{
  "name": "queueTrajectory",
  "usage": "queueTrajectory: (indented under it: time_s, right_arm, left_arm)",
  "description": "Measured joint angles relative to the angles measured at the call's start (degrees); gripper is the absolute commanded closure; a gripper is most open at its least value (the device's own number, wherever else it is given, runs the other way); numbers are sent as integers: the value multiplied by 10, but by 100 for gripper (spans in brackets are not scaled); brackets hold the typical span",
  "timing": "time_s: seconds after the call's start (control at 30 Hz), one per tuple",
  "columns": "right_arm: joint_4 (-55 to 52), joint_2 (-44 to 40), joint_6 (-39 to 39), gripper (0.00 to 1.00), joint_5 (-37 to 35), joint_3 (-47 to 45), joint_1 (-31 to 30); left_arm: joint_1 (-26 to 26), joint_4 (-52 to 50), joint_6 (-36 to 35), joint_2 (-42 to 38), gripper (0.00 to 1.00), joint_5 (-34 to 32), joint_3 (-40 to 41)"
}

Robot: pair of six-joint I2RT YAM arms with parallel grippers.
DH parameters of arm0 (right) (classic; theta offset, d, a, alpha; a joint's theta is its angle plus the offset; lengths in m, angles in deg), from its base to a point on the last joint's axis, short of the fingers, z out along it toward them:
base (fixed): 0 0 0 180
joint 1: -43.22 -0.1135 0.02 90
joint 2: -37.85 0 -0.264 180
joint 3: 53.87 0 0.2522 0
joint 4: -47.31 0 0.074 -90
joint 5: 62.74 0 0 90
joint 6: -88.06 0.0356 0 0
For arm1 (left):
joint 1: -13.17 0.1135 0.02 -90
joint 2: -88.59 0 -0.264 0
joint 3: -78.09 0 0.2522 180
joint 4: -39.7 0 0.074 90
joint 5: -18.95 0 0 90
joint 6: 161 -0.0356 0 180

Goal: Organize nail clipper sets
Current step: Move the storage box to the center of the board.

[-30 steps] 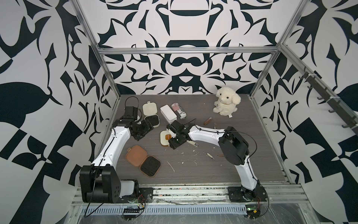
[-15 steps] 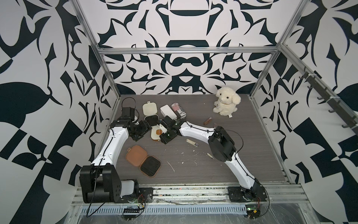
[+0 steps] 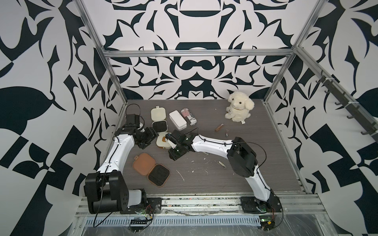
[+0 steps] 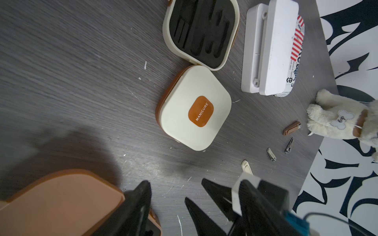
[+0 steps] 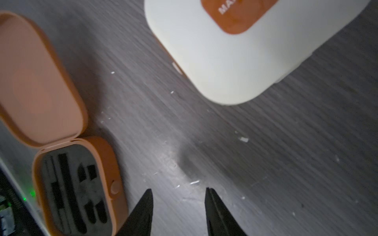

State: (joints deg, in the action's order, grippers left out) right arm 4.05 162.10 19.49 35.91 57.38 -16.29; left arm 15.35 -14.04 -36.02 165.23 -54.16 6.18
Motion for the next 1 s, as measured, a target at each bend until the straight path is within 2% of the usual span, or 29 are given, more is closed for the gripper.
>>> queueTrajectory:
  time_s: [0.33, 0.63, 0.7, 0.9, 1.0]
  right_arm:
    - [16, 0, 24, 54, 3, -18, -62]
    - [-5, 56, 24, 54, -13, 37, -75]
    - [-13, 62, 24, 57, -29, 50, -78]
    - [-38, 72, 19, 73, -76, 65, -90]
    - [-32, 65, 18, 77, -90, 53, -93]
  left_arm:
    - [16, 16, 5, 0, 30, 14, 22]
    - [21, 21, 9, -1, 31, 25, 38]
    - [22, 24, 9, -1, 31, 25, 41]
    - [26, 29, 10, -1, 31, 27, 41]
    - [26, 29, 12, -1, 31, 27, 41]
